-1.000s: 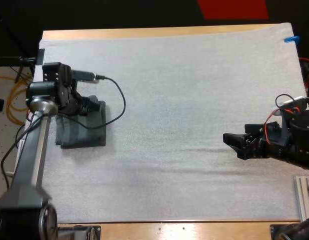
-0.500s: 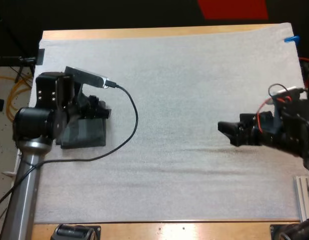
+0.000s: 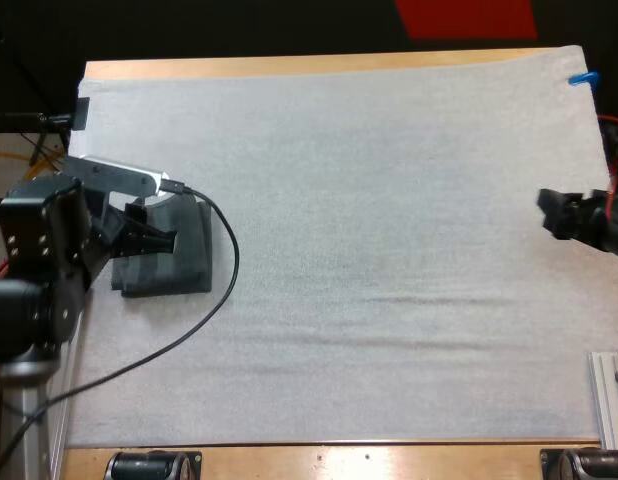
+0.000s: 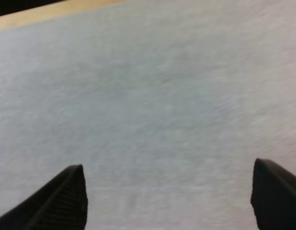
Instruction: Pick towel from pile fold and stack
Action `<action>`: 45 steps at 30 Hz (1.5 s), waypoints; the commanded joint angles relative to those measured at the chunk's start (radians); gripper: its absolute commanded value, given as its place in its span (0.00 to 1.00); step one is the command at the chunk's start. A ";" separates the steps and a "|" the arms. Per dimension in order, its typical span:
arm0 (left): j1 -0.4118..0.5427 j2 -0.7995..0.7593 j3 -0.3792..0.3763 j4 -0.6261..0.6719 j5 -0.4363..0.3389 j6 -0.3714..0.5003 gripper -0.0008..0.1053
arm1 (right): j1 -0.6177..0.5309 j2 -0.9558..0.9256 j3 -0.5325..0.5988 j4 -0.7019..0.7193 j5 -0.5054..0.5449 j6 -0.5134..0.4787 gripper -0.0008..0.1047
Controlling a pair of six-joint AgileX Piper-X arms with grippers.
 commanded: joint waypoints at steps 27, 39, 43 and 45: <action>-0.005 -0.814 0.102 0.109 -0.006 0.045 0.44 | -0.005 -0.725 0.147 0.064 0.158 -0.100 0.66; -0.005 -1.099 0.244 0.496 -0.006 0.042 0.44 | -0.005 -0.997 0.289 0.045 0.158 -0.040 0.66; 0.002 -1.094 0.254 0.481 -0.007 0.039 0.44 | -0.005 -0.992 0.303 0.024 0.140 -0.035 0.66; 0.002 -1.094 0.254 0.474 -0.007 0.039 0.44 | -0.005 -0.992 0.314 0.019 0.140 -0.047 0.66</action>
